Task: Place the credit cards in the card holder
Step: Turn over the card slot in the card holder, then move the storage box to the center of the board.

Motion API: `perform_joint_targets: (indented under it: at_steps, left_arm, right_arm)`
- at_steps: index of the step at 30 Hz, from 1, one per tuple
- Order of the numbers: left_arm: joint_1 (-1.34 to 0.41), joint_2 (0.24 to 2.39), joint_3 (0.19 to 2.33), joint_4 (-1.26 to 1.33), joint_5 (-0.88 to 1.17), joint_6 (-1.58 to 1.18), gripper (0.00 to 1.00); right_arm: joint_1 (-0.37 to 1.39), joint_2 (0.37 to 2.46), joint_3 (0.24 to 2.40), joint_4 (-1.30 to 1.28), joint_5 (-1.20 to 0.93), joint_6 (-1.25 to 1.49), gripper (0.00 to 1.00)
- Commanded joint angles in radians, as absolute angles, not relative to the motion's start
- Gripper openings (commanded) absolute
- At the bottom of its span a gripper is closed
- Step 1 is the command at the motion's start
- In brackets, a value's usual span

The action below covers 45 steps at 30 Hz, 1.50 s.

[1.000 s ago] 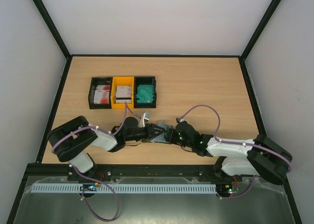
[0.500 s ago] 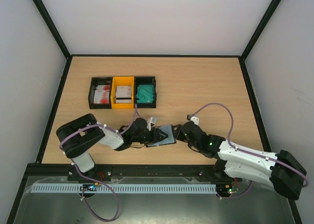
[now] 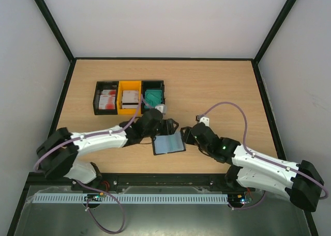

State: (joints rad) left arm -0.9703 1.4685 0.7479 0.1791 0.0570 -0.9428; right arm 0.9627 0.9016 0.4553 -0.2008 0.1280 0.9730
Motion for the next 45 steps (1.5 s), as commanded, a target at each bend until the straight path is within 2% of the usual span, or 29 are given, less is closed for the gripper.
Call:
perform_joint_targets:
  at_steps: [1,6,12,17,21,23,27,32,39,45]
  left_arm:
    - [-0.888,1.375,0.844,-0.201,-0.129,-0.813,0.67]
    - [-0.689,1.286,0.862,-0.319,-0.117,-0.778,0.72]
    - [-0.373,1.212,0.818,-0.35,-0.027,-0.714,0.72]
    - [-0.271,1.276,0.87,-0.374,-0.094,-0.603,0.71]
    - [-0.194,1.376,0.901,-0.349,-0.024,-0.58,0.67]
    - [-0.178,1.425,0.927,-0.337,-0.035,-0.572,0.66]
    - [-0.134,1.546,0.989,-0.358,-0.059,-0.566,0.72]
    - [-0.123,1.608,1.013,-0.279,0.081,-0.527,0.73]
    - [-0.134,1.647,1.023,-0.235,0.216,-0.51,0.71]
    - [-0.225,1.633,1.015,-0.23,0.247,-0.497,0.66]
  right_arm:
    - [0.966,0.948,0.568,-0.251,0.186,0.851,0.5]
    - [0.966,1.116,0.735,-0.252,0.159,0.705,0.53]
    - [0.965,1.362,0.957,-0.254,0.107,0.532,0.54]
    - [0.951,1.572,1.108,-0.261,0.042,0.489,0.55]
    - [0.92,1.688,1.188,-0.258,-0.007,0.538,0.54]
    - [0.905,1.717,1.192,-0.241,-0.028,0.574,0.53]
    - [0.878,1.73,1.162,-0.215,-0.039,0.629,0.53]
    - [0.821,1.691,1.069,-0.17,-0.051,0.706,0.53]
    - [0.774,1.642,0.987,-0.129,-0.063,0.731,0.53]
    - [0.759,1.624,0.952,-0.121,-0.07,0.739,0.53]
